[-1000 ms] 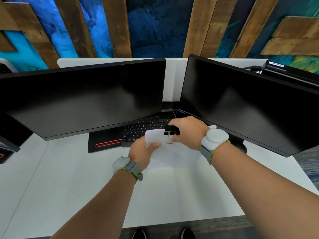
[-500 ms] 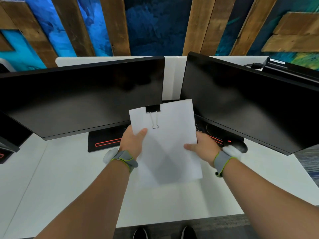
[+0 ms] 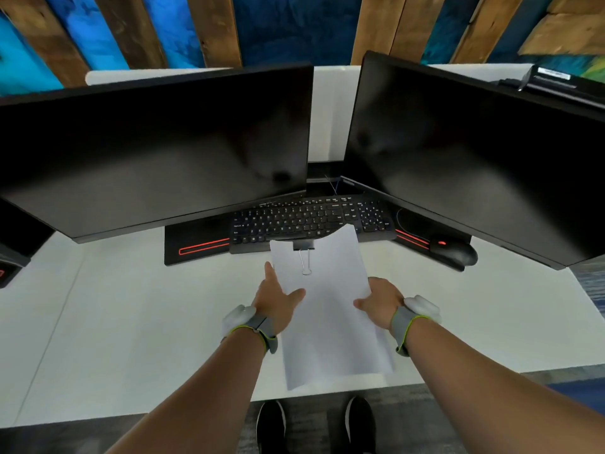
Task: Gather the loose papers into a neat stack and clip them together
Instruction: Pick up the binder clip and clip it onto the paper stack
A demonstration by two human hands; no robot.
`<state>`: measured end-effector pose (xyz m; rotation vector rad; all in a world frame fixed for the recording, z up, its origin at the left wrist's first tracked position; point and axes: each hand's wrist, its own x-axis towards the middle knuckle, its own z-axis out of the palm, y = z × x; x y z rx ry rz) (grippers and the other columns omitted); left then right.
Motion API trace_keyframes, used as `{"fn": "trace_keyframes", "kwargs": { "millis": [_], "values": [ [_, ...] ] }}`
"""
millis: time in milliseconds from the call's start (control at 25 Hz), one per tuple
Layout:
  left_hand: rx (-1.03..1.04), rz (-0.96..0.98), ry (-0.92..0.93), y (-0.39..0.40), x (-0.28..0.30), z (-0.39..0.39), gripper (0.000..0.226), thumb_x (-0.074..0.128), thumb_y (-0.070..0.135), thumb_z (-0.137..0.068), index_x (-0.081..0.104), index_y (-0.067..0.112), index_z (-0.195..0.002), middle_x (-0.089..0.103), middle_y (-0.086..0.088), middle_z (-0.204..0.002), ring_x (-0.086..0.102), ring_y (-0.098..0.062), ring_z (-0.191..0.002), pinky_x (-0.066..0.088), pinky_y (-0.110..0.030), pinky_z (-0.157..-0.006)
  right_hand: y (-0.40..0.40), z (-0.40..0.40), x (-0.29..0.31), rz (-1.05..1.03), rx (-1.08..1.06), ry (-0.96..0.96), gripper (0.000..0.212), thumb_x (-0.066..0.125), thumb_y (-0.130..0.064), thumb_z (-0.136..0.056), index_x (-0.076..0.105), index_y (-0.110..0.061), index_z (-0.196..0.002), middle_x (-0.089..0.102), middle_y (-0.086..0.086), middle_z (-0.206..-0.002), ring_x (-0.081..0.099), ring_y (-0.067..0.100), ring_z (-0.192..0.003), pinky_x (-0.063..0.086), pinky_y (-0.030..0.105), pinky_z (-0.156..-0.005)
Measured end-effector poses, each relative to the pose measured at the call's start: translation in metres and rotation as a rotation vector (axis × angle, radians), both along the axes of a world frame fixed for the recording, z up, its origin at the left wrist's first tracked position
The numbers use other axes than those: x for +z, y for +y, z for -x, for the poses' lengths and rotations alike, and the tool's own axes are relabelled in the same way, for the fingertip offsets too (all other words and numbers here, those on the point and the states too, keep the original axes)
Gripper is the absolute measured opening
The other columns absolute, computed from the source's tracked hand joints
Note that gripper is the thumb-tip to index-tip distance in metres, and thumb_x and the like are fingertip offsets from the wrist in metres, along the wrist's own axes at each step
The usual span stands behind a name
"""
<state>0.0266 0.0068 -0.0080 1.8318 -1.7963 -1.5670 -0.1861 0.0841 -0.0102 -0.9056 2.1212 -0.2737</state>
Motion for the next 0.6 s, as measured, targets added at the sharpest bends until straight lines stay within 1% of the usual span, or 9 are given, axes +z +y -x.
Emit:
{"fn": "trace_keyframes", "kwargs": {
  "millis": [80,120,160,200,280,320,400,480,600],
  "values": [
    [-0.032,-0.014,-0.093,0.007,-0.013,-0.004,0.101,0.065,0.043,-0.087,-0.005,0.023,-0.157,0.035,-0.01,-0.154,0.05,-0.032,-0.13,0.049,-0.04,-0.097,0.012,-0.003,-0.01,-0.032,-0.043,-0.038,0.04,0.071,-0.016,-0.086,0.061,-0.001,-0.122,0.067,0.018,-0.122,0.065,0.036,-0.11,0.054,0.042,-0.092],
    [-0.066,-0.032,-0.149,0.009,-0.02,-0.006,0.098,0.063,0.042,-0.089,-0.003,0.02,-0.158,0.028,-0.01,-0.157,0.047,-0.032,-0.132,0.047,-0.036,-0.095,0.017,-0.003,-0.013,-0.049,-0.071,-0.044,0.042,0.071,-0.016,-0.085,0.06,-0.003,-0.123,0.067,0.018,-0.121,0.065,0.035,-0.109,0.055,0.04,-0.09],
    [-0.11,-0.049,-0.203,0.012,-0.026,-0.009,0.094,0.062,0.042,-0.09,0.002,0.018,-0.158,0.023,-0.01,-0.158,0.046,-0.032,-0.133,0.045,-0.034,-0.094,0.021,-0.004,-0.016,-0.063,-0.084,-0.035,0.047,0.071,-0.016,-0.085,0.056,-0.004,-0.128,0.066,0.017,-0.123,0.065,0.035,-0.11,0.055,0.038,-0.088],
    [-0.165,-0.052,-0.257,0.016,-0.032,-0.012,0.089,0.062,0.042,-0.09,0.01,0.017,-0.158,0.021,-0.01,-0.159,0.045,-0.032,-0.133,0.044,-0.034,-0.097,0.024,-0.003,-0.018,-0.072,-0.072,-0.012,0.055,0.07,-0.017,-0.085,0.05,-0.007,-0.136,0.064,0.017,-0.126,0.063,0.035,-0.113,0.053,0.037,-0.089],
    [-0.244,0.005,-0.338,0.021,-0.041,-0.014,0.078,0.062,0.044,-0.088,0.029,0.016,-0.152,0.024,-0.01,-0.157,0.043,-0.031,-0.134,0.042,-0.039,-0.106,0.025,-0.003,-0.022,-0.068,-0.002,0.058,0.069,0.068,-0.019,-0.086,0.038,-0.011,-0.147,0.058,0.018,-0.134,0.06,0.035,-0.119,0.051,0.035,-0.093],
    [-0.259,0.036,-0.355,0.023,-0.045,-0.014,0.073,0.061,0.044,-0.087,0.035,0.016,-0.149,0.026,-0.009,-0.156,0.042,-0.032,-0.134,0.041,-0.041,-0.107,0.025,-0.003,-0.024,-0.063,0.025,0.069,0.072,0.068,-0.021,-0.086,0.035,-0.013,-0.15,0.055,0.018,-0.138,0.058,0.035,-0.122,0.05,0.036,-0.095],
    [-0.257,0.059,-0.364,0.023,-0.047,-0.012,0.069,0.061,0.045,-0.086,0.04,0.016,-0.145,0.028,-0.009,-0.155,0.041,-0.033,-0.133,0.04,-0.042,-0.107,0.022,-0.004,-0.024,-0.075,0.07,0.054,0.074,0.067,-0.024,-0.088,0.033,-0.015,-0.153,0.048,0.017,-0.146,0.052,0.034,-0.13,0.047,0.034,-0.101],
    [-0.261,0.047,-0.357,0.019,-0.047,-0.009,0.07,0.06,0.046,-0.087,0.039,0.016,-0.147,0.025,-0.009,-0.157,0.04,-0.033,-0.135,0.039,-0.042,-0.109,0.017,-0.006,-0.021,-0.088,0.097,0.036,0.07,0.065,-0.024,-0.091,0.035,-0.017,-0.153,0.041,0.015,-0.149,0.049,0.032,-0.132,0.043,0.03,-0.101],
    [-0.28,0.021,-0.331,0.009,-0.042,-0.01,0.078,0.06,0.044,-0.089,0.027,0.018,-0.154,0.015,-0.009,-0.163,0.032,-0.029,-0.144,0.033,-0.038,-0.115,0.011,-0.007,-0.016,-0.071,0.099,0.023,0.064,0.067,-0.023,-0.09,0.042,-0.018,-0.149,0.044,0.013,-0.148,0.052,0.03,-0.129,0.041,0.023,-0.092]
  ]
}}
